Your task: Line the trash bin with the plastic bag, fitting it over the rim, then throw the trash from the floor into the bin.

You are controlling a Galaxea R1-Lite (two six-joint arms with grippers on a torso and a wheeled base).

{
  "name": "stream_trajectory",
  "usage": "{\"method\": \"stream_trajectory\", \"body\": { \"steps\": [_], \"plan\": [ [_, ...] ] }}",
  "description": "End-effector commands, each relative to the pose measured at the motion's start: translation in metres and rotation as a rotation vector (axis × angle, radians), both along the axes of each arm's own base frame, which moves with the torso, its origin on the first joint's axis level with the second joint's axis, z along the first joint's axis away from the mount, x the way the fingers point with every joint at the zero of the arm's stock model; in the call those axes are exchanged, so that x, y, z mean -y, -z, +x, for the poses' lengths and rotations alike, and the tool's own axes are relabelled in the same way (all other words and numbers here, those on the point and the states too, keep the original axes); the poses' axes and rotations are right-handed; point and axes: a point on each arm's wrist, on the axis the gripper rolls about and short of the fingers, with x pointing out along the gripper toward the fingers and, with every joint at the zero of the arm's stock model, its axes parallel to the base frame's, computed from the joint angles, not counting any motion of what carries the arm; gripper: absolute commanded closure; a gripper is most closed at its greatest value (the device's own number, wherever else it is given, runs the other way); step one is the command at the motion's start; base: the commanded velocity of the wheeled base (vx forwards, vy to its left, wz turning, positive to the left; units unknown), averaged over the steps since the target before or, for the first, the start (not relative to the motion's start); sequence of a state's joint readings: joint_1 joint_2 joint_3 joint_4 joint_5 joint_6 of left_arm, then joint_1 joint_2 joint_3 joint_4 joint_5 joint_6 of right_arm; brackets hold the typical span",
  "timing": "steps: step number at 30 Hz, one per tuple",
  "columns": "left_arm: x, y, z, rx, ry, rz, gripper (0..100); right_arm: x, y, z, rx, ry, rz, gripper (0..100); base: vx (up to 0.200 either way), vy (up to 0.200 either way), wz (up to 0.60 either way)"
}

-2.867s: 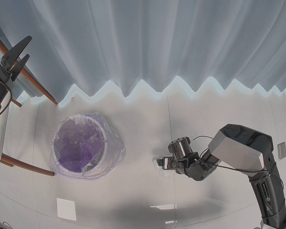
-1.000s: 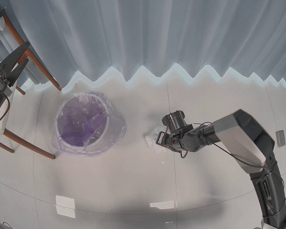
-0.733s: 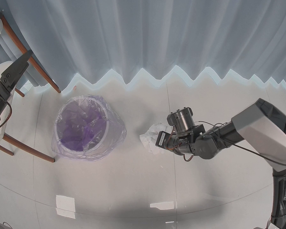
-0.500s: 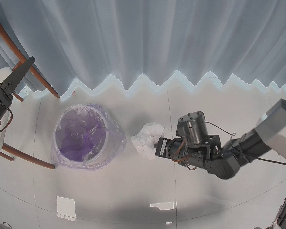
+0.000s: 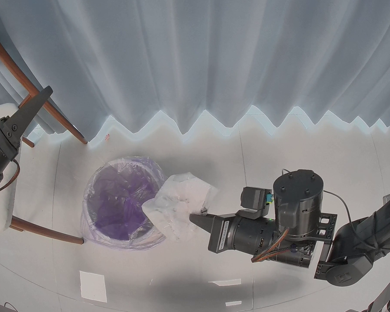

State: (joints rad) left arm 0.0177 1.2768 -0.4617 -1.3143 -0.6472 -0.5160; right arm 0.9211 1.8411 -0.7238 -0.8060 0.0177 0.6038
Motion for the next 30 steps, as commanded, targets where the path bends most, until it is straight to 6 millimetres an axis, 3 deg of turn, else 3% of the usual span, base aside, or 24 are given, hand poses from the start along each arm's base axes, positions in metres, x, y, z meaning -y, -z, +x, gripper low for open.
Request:
{"method": "stream_trajectory", "body": {
  "steps": [1, 9, 16, 22, 30],
  "plan": [
    [0.001, -0.001, -0.004, 0.008, 0.006, -0.001, 0, -0.005, 0.007, -0.001, -0.008, -0.008, -0.013, 100, 0.000, 0.200, 0.00],
    [0.001, -0.001, -0.005, 0.013, 0.006, 0.002, 0, -0.011, 0.015, 0.005, 0.016, -0.003, 0.014, 100, 0.000, 0.200, 0.00],
    [0.003, 0.000, -0.006, 0.009, 0.014, 0.000, 0, -0.015, 0.040, 0.013, 0.014, 0.029, -0.055, 100, 0.000, 0.200, 0.00],
    [0.006, 0.000, -0.006, 0.009, 0.028, 0.003, 0, -0.020, 0.067, 0.035, 0.098, 0.090, -0.077, 100, 0.000, 0.200, 0.00],
    [0.006, 0.000, -0.006, 0.010, 0.028, 0.005, 0, -0.016, 0.088, 0.055, 0.123, 0.144, -0.071, 100, 0.000, 0.000, 0.00]
  ]
}}
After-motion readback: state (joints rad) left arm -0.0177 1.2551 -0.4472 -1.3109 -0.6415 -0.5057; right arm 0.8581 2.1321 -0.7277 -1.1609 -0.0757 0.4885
